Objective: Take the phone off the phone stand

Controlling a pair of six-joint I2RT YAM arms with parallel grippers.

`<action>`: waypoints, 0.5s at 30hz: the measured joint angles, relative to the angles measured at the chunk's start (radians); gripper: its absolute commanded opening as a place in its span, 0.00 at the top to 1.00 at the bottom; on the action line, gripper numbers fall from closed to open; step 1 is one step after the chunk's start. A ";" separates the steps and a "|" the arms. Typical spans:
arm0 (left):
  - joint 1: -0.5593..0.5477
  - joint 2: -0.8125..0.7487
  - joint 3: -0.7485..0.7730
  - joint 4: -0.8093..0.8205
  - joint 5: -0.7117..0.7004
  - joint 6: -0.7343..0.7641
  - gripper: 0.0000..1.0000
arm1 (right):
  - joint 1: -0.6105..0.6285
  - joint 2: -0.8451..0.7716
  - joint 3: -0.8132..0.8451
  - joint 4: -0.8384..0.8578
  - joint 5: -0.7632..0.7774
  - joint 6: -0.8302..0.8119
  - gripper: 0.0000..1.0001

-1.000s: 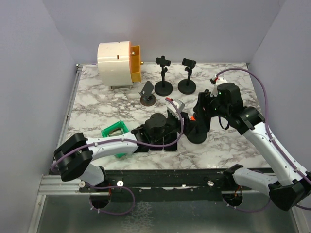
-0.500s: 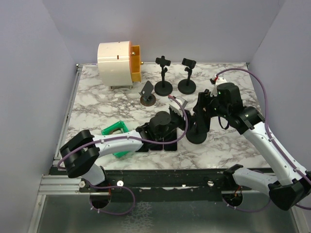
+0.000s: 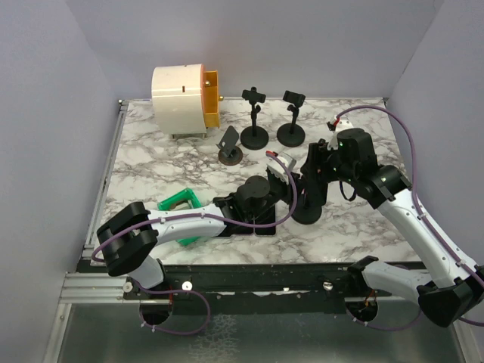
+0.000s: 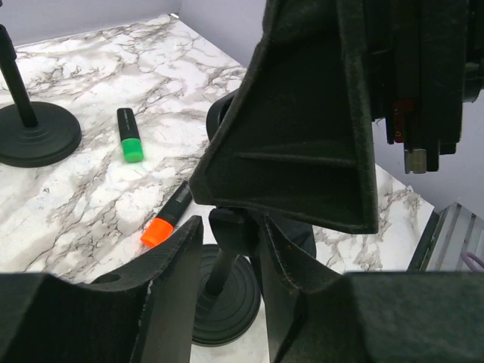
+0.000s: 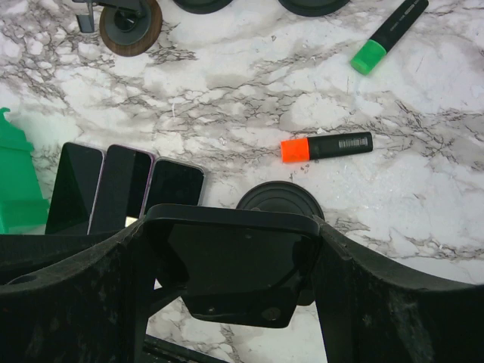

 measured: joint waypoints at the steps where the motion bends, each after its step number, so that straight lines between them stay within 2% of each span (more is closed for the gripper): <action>1: -0.003 0.001 0.000 0.000 -0.006 0.005 0.67 | 0.000 0.001 0.002 0.000 0.000 0.000 0.75; 10: -0.018 0.013 0.013 0.004 -0.034 0.029 0.99 | 0.000 0.007 0.005 -0.001 0.015 0.019 0.80; 15: -0.020 0.012 0.013 0.014 -0.033 0.023 1.00 | -0.006 0.007 0.005 -0.002 0.040 0.021 0.83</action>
